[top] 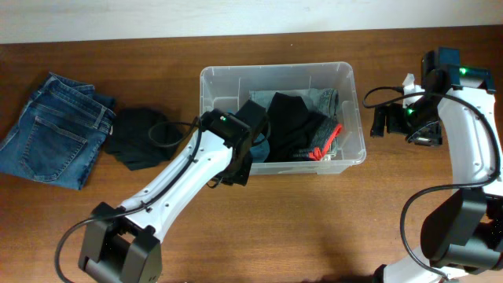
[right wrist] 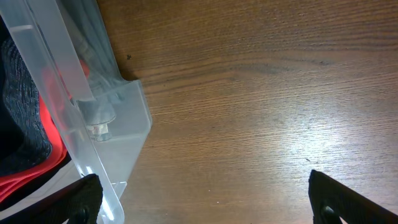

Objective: Pack container
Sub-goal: 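Move the left gripper to the black garment left of the container, then grasp the black garment with the left gripper and lift it, then carry the black garment over the container and lower it inside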

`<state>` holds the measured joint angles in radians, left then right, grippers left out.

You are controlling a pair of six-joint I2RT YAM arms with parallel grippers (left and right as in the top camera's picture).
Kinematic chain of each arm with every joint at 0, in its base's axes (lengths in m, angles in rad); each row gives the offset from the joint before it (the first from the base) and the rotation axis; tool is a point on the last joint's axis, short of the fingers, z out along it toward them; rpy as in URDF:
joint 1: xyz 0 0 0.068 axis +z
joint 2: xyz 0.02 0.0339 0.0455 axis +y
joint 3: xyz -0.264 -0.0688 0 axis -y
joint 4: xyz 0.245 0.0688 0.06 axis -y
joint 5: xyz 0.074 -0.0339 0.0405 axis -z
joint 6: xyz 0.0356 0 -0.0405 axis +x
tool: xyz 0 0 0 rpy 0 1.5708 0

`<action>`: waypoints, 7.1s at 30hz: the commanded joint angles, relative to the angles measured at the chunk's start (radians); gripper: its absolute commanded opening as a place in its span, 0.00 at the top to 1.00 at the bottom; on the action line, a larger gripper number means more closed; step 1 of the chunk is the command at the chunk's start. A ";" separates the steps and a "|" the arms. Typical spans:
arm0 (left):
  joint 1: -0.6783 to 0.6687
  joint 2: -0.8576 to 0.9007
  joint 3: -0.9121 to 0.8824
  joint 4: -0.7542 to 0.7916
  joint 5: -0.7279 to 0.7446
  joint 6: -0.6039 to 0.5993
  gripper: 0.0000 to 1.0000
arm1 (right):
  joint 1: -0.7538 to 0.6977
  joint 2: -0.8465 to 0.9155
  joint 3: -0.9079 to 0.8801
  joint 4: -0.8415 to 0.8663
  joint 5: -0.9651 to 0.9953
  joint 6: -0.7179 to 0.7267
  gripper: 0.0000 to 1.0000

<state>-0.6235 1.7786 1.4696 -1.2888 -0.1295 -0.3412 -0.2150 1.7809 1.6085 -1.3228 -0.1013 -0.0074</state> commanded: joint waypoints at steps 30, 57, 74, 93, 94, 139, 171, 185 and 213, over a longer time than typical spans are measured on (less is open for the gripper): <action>0.581 -0.040 0.364 -0.006 -0.035 0.201 0.01 | 0.005 -0.019 0.016 0.001 0.008 0.001 0.02; 0.594 0.471 0.364 0.187 -0.051 -0.052 0.01 | 0.005 -0.019 0.016 0.000 0.008 0.001 0.02; 0.608 0.563 0.364 0.190 -0.051 -0.085 0.25 | 0.005 -0.019 0.016 0.000 0.008 0.001 0.02; 0.617 0.547 0.828 -0.181 -0.121 -0.084 0.99 | 0.005 -0.019 0.016 0.000 0.008 0.001 0.02; 0.610 0.545 0.913 -0.227 -0.130 -0.084 0.99 | 0.005 -0.019 0.016 0.000 0.008 0.001 0.02; 0.158 0.282 1.295 -0.399 0.195 0.411 1.00 | 0.005 -0.019 0.016 0.000 0.008 0.001 0.02; 0.142 0.260 0.759 -0.128 0.154 0.401 1.00 | 0.005 -0.019 0.016 0.000 0.008 0.001 0.02; 0.142 0.271 0.756 -0.048 0.105 0.402 1.00 | 0.005 -0.019 0.016 0.000 0.008 0.001 0.02; 0.140 0.326 0.431 0.307 -0.051 0.401 0.64 | 0.005 -0.019 0.016 0.000 0.008 0.001 0.02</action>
<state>-0.4824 2.0560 1.9137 -0.9855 -0.1154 0.0612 -0.2150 1.7809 1.6085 -1.3228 -0.1013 -0.0074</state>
